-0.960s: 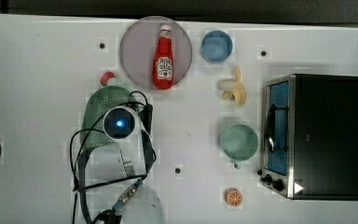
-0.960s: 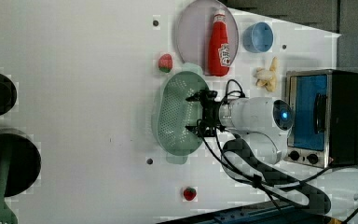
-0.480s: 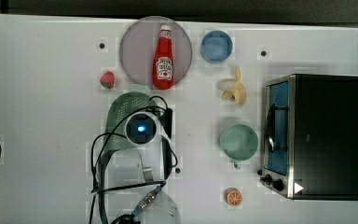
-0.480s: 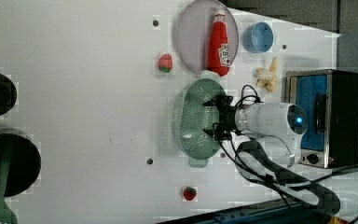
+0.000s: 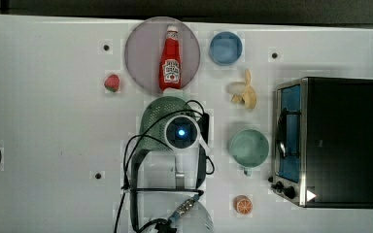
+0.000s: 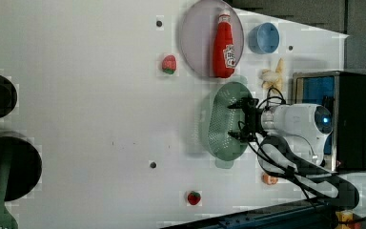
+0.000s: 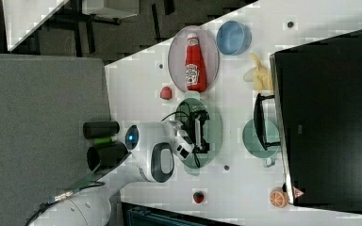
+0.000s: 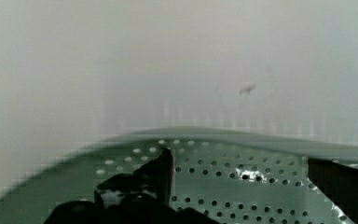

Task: Drag strainer left to right.

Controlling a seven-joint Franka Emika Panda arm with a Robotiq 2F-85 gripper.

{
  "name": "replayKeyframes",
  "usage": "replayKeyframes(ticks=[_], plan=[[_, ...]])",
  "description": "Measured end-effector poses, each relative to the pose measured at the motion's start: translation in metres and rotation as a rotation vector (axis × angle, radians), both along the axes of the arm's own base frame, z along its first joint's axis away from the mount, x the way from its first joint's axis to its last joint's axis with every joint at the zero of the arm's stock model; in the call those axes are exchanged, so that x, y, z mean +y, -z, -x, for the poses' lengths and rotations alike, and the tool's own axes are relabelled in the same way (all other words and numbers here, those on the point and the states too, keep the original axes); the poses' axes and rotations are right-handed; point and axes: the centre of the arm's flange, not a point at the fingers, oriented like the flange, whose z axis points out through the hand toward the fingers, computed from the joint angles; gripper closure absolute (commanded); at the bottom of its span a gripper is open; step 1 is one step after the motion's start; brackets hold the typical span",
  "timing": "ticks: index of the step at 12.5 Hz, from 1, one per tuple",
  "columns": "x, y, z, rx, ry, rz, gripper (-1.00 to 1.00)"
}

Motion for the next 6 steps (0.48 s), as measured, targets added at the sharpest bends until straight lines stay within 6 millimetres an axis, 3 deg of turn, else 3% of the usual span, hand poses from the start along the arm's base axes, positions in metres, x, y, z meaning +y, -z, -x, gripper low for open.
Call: replayKeyframes(ticks=[3, 6], plan=[[-0.038, -0.001, 0.001, 0.010, -0.023, 0.027, -1.00], [-0.091, -0.002, 0.003, 0.004, 0.013, 0.067, -1.00]])
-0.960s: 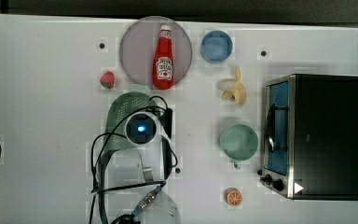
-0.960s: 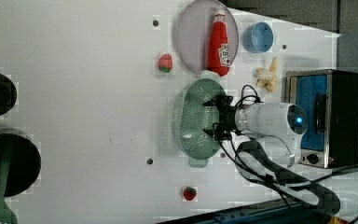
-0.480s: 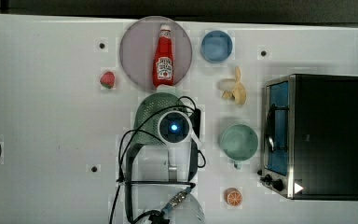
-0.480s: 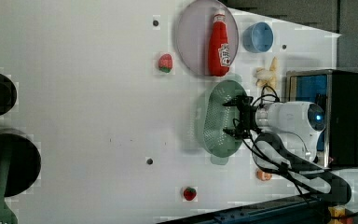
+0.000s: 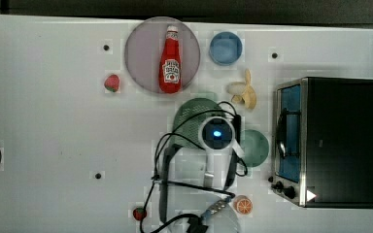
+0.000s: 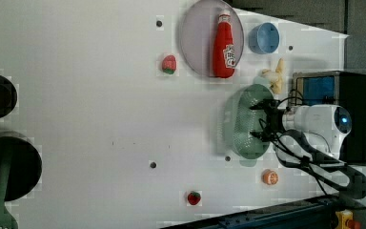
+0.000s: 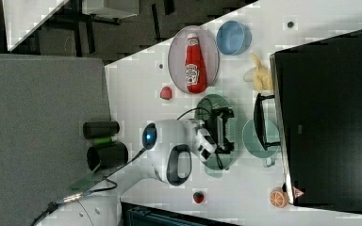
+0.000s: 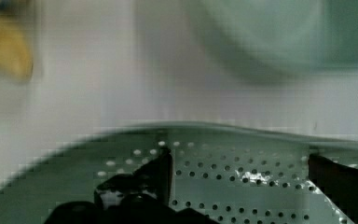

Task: Drag strainer left to right.

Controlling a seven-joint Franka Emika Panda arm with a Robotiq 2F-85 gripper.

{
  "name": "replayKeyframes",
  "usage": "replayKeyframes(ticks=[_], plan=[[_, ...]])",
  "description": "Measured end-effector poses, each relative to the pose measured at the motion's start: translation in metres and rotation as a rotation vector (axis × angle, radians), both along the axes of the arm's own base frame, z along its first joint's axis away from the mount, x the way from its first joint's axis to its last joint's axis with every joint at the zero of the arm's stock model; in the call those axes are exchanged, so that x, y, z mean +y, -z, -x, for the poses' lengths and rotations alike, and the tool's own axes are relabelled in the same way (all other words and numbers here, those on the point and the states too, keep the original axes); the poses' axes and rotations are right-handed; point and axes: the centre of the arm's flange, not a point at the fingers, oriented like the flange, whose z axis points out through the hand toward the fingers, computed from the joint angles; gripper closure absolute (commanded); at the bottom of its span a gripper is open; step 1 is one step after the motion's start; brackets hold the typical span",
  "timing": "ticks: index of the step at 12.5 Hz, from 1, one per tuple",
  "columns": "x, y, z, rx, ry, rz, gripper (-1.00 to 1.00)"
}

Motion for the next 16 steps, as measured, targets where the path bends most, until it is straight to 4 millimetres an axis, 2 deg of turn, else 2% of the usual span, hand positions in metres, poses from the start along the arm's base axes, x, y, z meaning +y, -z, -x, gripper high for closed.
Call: replayKeyframes(ticks=[2, 4, 6, 8, 9, 11, 12, 14, 16], plan=[[-0.023, 0.001, 0.004, 0.015, 0.023, 0.003, -1.00], [-0.027, -0.002, 0.002, 0.012, -0.018, 0.000, -1.00], [-0.012, -0.008, 0.003, 0.025, -0.123, -0.018, -1.00], [0.014, -0.034, 0.001, 0.089, -0.255, -0.056, -1.00], [0.032, -0.058, -0.001, 0.097, -0.323, -0.085, -1.00], [0.067, -0.128, -0.008, 0.105, -0.484, -0.133, -1.00], [0.077, -0.175, -0.015, 0.083, -0.567, -0.141, -1.00], [0.087, -0.275, -0.015, 0.030, -0.690, -0.149, -1.00], [0.078, -0.370, -0.008, -0.055, -0.751, -0.158, -1.00]])
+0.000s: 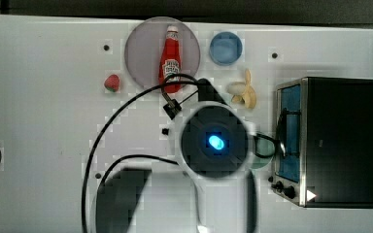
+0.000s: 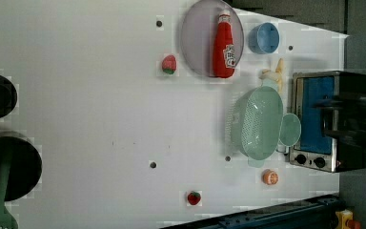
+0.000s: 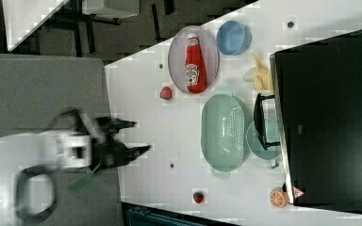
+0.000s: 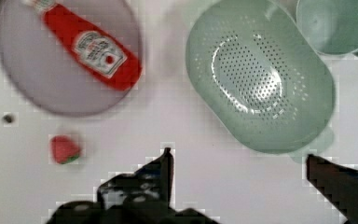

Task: Drag strainer left to right.

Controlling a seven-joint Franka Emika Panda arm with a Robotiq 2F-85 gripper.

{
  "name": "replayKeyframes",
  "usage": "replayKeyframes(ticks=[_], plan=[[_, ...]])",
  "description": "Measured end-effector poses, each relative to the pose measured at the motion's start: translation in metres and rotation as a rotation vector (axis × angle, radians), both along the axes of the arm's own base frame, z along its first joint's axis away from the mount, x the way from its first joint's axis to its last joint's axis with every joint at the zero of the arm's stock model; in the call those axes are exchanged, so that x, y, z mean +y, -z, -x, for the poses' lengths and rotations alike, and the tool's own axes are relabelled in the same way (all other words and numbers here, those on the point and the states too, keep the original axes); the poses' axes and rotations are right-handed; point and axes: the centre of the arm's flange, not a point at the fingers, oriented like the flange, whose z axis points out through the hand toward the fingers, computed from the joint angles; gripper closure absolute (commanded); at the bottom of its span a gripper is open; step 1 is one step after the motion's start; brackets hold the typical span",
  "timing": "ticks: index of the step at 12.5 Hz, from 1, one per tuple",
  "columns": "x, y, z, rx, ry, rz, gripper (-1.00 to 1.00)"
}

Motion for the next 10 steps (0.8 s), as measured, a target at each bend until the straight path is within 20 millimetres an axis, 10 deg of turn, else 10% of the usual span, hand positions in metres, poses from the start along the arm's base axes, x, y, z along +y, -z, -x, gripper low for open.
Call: replayKeyframes(ticks=[4, 7, 10], plan=[[-0.035, -0.113, 0.045, -0.005, -0.003, 0.037, -1.00], [-0.062, -0.125, 0.057, -0.027, 0.005, 0.036, -1.00], [-0.081, -0.097, 0.042, 0.037, 0.026, 0.078, -1.00]])
